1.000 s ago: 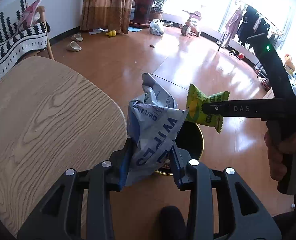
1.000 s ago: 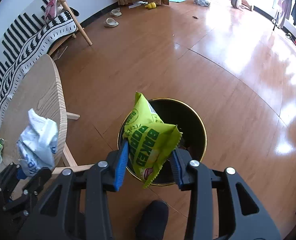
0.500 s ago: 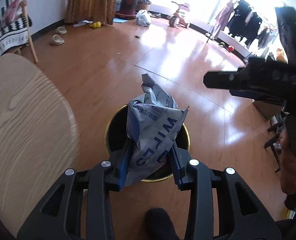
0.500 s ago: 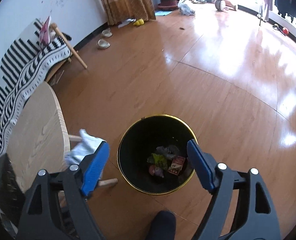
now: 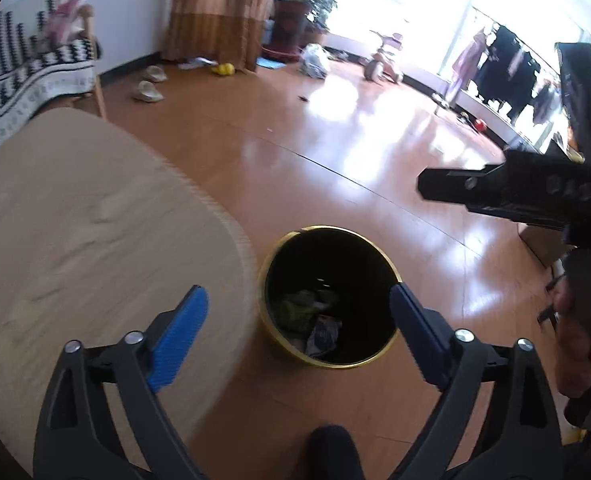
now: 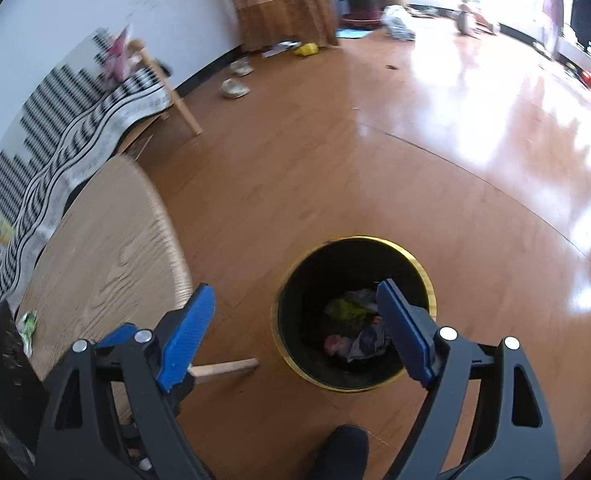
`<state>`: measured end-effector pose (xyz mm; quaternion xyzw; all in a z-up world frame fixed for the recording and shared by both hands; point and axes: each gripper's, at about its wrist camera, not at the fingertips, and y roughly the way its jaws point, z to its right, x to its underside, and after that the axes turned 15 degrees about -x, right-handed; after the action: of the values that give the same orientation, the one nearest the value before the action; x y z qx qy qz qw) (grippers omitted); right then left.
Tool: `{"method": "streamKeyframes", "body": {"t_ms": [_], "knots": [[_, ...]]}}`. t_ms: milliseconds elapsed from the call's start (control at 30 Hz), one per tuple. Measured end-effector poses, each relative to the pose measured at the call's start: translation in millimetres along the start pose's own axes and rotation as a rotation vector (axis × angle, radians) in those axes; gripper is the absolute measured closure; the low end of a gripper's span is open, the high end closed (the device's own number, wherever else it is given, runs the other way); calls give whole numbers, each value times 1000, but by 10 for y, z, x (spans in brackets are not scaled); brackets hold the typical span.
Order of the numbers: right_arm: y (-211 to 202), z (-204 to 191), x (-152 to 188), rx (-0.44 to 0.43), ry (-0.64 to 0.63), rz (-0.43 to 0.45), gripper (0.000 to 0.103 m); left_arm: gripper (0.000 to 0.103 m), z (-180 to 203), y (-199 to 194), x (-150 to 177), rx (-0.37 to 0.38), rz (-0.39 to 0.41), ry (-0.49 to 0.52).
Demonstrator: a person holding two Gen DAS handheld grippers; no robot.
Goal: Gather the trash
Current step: 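Return both tools to the table, then grasp the small foil wrapper with left tool while right tool grasps white plastic bag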
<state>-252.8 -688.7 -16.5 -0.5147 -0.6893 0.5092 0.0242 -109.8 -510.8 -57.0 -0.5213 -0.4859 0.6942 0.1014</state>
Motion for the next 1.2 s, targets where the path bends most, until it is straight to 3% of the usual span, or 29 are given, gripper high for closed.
{"method": "streamKeyframes", "body": {"t_ms": [167,433,600,767,1000,1100,1200], "knots": [[317,-693,32,-74,-99,-55,19,9,-707,-422,158,-134,20,-52],[982,-2365,347,-271,-320,-202,19,9,-2149,-1205,636,-339,41,-228],[1330,-3435,799,-391,-481,-304,19,9,-3252,-1697,1126,-471,33,-412],[1559,-4230,1389,-454,-631,-383,19,9,-4364,-2078,1713,-626,-6,-574],[1780,-4613,1711,-463,-747,-447,19,7,-5795,-2211,2394,-863,-90,-566],[1848,-4642,1744,-465,-762,-461,19,7,-6152,-2101,2492,-850,-135,-527],[1916,-4644,1748,-462,-763,-467,19,7,-6419,-1930,2549,-885,-184,-461]]}}
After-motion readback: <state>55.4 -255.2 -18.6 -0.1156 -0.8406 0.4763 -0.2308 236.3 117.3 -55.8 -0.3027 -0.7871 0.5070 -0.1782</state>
